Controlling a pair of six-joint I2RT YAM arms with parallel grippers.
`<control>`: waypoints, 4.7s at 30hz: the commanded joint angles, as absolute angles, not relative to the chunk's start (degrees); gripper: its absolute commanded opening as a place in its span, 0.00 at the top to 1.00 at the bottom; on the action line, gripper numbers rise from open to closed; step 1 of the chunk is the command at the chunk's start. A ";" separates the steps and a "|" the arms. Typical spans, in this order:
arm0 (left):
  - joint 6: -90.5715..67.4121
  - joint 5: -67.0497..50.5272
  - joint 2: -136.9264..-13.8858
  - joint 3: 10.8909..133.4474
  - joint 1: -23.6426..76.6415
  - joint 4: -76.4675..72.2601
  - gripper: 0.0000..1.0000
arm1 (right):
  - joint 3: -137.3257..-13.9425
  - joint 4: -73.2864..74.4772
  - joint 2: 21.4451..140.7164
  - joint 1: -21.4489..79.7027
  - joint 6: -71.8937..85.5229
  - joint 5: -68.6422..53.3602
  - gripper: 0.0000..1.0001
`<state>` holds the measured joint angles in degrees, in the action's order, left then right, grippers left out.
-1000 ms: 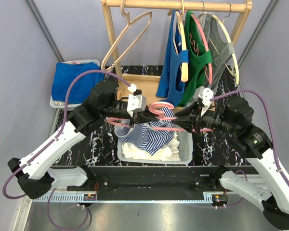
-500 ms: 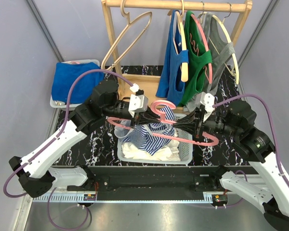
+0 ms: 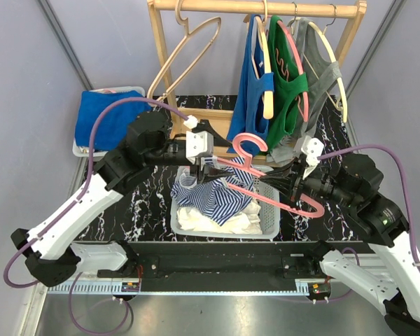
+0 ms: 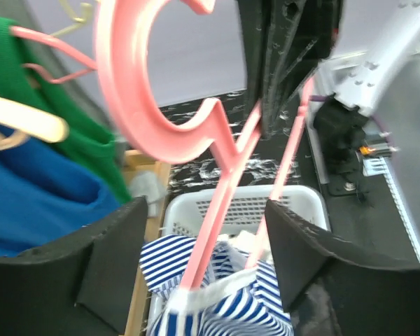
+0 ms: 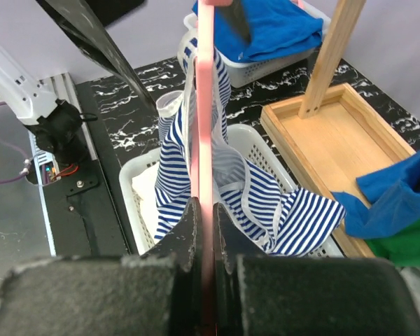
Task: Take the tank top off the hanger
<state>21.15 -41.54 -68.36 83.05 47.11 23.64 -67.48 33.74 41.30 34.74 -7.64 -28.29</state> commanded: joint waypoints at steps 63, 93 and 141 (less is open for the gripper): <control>6.60 -43.33 -55.28 64.42 43.33 10.81 0.52 | -76.73 43.34 40.60 34.54 -6.77 -22.59 1.00; 12.48 -31.29 -53.09 58.54 44.47 13.19 0.67 | -77.52 42.72 41.57 34.54 -6.86 -23.12 1.00; 11.42 -7.71 -52.73 55.38 33.66 15.03 1.00 | -91.40 61.52 32.18 34.54 -0.53 -15.82 1.00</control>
